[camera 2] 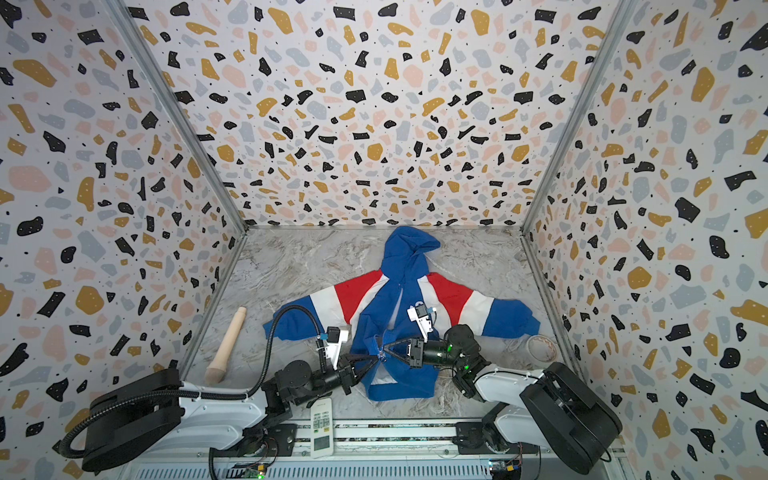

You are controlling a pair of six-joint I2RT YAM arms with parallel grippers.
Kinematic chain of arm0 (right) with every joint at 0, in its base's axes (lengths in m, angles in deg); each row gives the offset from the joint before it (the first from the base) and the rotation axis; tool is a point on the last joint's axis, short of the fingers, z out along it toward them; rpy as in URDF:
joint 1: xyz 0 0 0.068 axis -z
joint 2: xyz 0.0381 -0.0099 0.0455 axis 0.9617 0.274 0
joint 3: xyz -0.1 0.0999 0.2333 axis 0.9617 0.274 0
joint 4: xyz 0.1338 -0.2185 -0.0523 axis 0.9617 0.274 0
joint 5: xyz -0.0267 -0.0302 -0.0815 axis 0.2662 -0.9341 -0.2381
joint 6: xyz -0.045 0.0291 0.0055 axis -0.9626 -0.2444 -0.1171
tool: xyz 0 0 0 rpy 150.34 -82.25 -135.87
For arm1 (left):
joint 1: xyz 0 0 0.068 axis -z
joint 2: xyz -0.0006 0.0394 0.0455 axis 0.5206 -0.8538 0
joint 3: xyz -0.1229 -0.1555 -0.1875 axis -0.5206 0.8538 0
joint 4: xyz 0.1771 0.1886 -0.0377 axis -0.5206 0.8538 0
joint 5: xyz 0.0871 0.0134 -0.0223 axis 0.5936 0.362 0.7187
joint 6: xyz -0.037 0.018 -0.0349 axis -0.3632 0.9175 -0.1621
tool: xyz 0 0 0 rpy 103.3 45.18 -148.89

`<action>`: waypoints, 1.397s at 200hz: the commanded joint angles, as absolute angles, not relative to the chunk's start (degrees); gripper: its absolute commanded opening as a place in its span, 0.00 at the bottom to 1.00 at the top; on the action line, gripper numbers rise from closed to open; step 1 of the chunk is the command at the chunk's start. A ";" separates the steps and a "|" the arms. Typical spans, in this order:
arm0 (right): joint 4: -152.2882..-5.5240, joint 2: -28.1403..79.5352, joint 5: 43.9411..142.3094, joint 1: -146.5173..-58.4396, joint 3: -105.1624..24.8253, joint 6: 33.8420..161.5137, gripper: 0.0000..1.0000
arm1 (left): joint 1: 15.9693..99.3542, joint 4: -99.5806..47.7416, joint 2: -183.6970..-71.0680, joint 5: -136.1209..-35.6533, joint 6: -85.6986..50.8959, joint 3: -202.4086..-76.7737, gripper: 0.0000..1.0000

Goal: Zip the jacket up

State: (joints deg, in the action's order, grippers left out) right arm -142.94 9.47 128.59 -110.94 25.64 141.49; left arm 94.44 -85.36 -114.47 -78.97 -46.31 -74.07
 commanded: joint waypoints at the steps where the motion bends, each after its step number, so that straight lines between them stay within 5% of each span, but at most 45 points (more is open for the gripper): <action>1: -149.31 8.73 124.65 -109.13 25.21 143.77 0.00 | 94.82 -85.71 -116.44 -81.03 -45.12 -72.95 0.00; 81: -149.01 10.08 122.13 -109.25 27.64 146.20 0.00 | 99.79 -87.68 -121.03 -76.44 -49.19 -70.28 0.00; 93: -147.64 10.01 123.13 -109.13 27.46 145.37 0.26 | 100.11 -88.78 -122.53 -76.57 -50.05 -70.36 0.00; 104: -144.58 8.74 123.50 -108.82 27.83 143.85 0.34 | 100.19 -89.96 -123.98 -77.03 -51.05 -70.16 0.00; 149: -96.99 -7.14 109.48 -109.16 21.06 118.58 0.47 | 102.31 -92.95 -128.17 -78.60 -56.84 -69.06 0.00; 183: -87.07 -20.51 98.81 -110.21 21.32 110.72 0.52 | 104.40 -92.69 -130.20 -78.71 -58.16 -69.35 0.00; 211: -87.76 -28.37 102.04 -111.71 24.36 117.77 0.59 | 104.97 -93.23 -131.10 -78.49 -58.63 -69.20 0.00; 242: -88.61 -22.95 116.57 -113.41 24.75 125.82 0.64 | 104.96 -93.10 -131.94 -78.41 -58.54 -69.47 0.00; 279: -92.38 -19.47 110.41 -121.84 25.80 130.24 0.65 | 104.94 -89.18 -134.40 -77.60 -57.93 -71.94 0.00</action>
State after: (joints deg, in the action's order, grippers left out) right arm -89.98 -21.29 110.51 -119.96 25.07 125.41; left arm 104.52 -90.10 -132.61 -77.66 -58.51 -69.90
